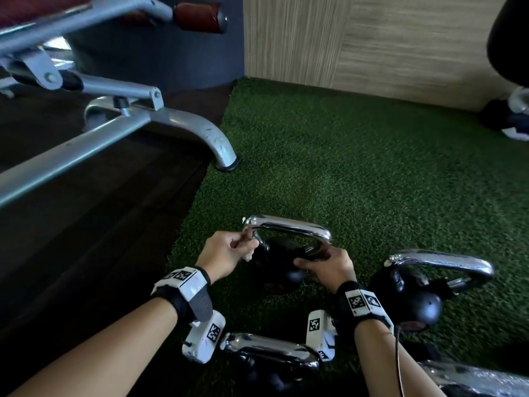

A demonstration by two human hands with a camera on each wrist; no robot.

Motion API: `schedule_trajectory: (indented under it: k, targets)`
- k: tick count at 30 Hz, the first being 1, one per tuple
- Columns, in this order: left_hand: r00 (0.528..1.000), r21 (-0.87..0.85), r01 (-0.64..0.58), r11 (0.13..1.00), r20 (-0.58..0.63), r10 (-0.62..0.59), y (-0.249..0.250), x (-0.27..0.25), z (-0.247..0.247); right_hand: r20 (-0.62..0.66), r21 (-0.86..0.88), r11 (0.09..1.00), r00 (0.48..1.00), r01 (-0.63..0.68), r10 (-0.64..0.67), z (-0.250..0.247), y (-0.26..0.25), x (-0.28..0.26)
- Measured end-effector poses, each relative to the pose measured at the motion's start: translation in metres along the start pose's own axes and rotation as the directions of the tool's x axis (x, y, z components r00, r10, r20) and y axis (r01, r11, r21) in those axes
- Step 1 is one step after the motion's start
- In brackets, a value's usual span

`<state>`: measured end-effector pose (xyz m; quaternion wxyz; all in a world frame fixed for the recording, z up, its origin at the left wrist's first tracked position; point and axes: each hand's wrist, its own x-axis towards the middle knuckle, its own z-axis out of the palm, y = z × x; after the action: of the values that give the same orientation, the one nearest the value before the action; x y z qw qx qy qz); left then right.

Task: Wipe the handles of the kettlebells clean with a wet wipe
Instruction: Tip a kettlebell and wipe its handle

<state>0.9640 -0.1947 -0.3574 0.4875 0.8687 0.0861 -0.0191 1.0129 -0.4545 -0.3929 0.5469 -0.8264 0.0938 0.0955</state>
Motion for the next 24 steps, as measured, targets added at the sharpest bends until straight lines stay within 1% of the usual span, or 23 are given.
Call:
schedule_trajectory:
  k: [2, 4, 7, 9, 11, 12, 14, 16, 17, 18, 19, 20, 21, 22, 24]
  targets:
    - [0.996, 0.114, 0.012, 0.993, -0.088, -0.002, 0.005, 0.003, 0.004, 0.004, -0.047, 0.999, 1.0, 0.028, -0.028, -0.001, 0.0, 0.0]
    - [0.993, 0.163, 0.033, 0.986, -0.121, -0.013, 0.009, 0.011, 0.005, 0.03, -0.117, 0.992, 0.998, 0.055, -0.051, -0.002, 0.0, -0.001]
    - [0.994, 0.168, 0.029, 0.985, -0.111, -0.01, 0.018, 0.025, 0.006, 0.118, -0.201, 0.972, 0.988, 0.122, -0.1, -0.01, 0.003, -0.001]
    - [0.996, 0.178, 0.031, 0.984, -0.088, -0.015, 0.026, 0.038, 0.008, 0.217, -0.305, 0.94, 0.972, 0.154, -0.089, -0.018, 0.002, -0.003]
    - [0.997, 0.181, 0.044, 0.983, -0.07, -0.032, 0.038, 0.047, 0.011, 0.318, -0.362, 0.919, 0.948, 0.152, -0.032, -0.02, 0.002, -0.002]
    - [0.998, 0.183, 0.031, 0.983, -0.066, -0.02, 0.044, 0.051, 0.013, 0.368, -0.369, 0.916, 0.93, 0.155, -0.009, -0.018, 0.003, -0.001]
    - [0.999, 0.219, -0.014, 0.976, -0.041, 0.024, 0.055, 0.054, 0.017, 0.455, -0.382, 0.904, 0.891, 0.191, 0.003, -0.015, 0.003, 0.001]
    - [0.999, 0.23, -0.01, 0.973, -0.038, 0.019, 0.055, 0.055, 0.021, 0.515, -0.388, 0.893, 0.857, 0.227, 0.006, -0.013, -0.003, 0.001]
    - [1.0, 0.171, 0.026, 0.985, -0.011, -0.025, 0.051, 0.055, 0.021, 0.528, -0.369, 0.897, 0.849, 0.244, -0.014, -0.013, -0.005, 0.004]
    - [0.997, 0.091, 0.059, 0.994, 0.039, -0.062, 0.046, 0.055, 0.021, 0.497, -0.335, 0.911, 0.867, 0.242, -0.048, -0.013, -0.008, 0.007]
    - [0.993, 0.033, 0.074, 0.997, 0.092, -0.077, 0.039, 0.056, 0.021, 0.438, -0.289, 0.926, 0.894, 0.242, -0.097, -0.011, -0.011, 0.01]
    - [0.989, -0.016, 0.069, 0.997, 0.136, -0.066, 0.031, 0.058, 0.02, 0.365, -0.256, 0.937, 0.921, 0.237, -0.133, -0.007, -0.013, 0.013]
    - [0.985, -0.031, 0.069, 0.997, 0.161, -0.063, 0.026, 0.059, 0.021, 0.319, -0.216, 0.948, 0.935, 0.234, -0.158, -0.002, -0.015, 0.017]
    - [0.985, -0.012, 0.083, 0.996, 0.154, -0.08, 0.026, 0.058, 0.022, 0.322, -0.198, 0.95, 0.931, 0.243, -0.171, 0.005, -0.017, 0.019]
    - [0.992, 0.069, 0.103, 0.992, 0.069, -0.108, 0.032, 0.055, 0.022, 0.387, -0.184, 0.947, 0.905, 0.262, -0.175, 0.018, -0.016, 0.019]
